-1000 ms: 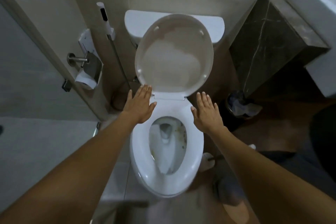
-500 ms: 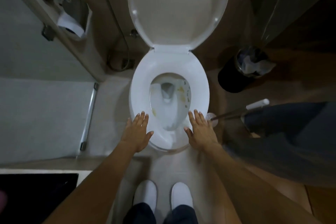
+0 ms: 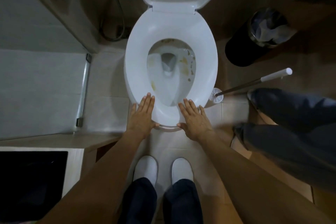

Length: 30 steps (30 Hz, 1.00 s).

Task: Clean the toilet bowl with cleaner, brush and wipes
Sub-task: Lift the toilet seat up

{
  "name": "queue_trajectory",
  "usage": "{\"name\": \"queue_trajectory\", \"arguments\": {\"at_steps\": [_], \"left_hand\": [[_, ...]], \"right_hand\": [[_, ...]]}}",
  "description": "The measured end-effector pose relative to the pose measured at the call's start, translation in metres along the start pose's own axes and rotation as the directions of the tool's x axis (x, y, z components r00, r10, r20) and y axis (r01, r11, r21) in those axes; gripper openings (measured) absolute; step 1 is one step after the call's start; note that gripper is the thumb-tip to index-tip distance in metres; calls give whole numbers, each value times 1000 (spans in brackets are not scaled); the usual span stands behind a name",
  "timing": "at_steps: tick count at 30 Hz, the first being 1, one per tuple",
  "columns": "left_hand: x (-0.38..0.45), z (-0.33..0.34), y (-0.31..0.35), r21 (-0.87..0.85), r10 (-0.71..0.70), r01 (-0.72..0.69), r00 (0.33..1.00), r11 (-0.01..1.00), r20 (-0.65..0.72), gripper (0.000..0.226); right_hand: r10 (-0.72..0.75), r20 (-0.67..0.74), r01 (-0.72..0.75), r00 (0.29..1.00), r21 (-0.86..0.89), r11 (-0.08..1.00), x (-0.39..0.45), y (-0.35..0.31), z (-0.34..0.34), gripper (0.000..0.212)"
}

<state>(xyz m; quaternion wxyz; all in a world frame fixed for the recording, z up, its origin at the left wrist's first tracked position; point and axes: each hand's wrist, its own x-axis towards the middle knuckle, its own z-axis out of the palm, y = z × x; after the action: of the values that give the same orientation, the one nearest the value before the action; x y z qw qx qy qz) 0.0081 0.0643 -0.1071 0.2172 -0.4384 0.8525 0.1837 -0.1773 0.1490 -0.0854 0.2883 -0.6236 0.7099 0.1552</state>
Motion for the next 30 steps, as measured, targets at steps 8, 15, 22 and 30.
{"name": "queue_trajectory", "arguments": {"at_steps": [8, 15, 22, 30], "left_hand": [[2, 15, 3, 39, -18, 21, 997, 999, -79, 108], [6, 19, 5, 94, -58, 65, 996, 994, -68, 109], [8, 26, 4, 186, -24, 55, 986, 981, -165, 106], [7, 50, -11, 402, 152, 19, 909, 915, -388, 107]], "right_hand": [[-7, -45, 5, 999, -37, 999, 3, -7, 14, 84], [7, -104, -17, 995, -92, 996, 5, -14, 26, 83], [-45, -144, 17, 989, -192, 981, 7, -14, 30, 83], [-105, -335, -48, 936, -419, 907, 8, -9, 59, 84]]}}
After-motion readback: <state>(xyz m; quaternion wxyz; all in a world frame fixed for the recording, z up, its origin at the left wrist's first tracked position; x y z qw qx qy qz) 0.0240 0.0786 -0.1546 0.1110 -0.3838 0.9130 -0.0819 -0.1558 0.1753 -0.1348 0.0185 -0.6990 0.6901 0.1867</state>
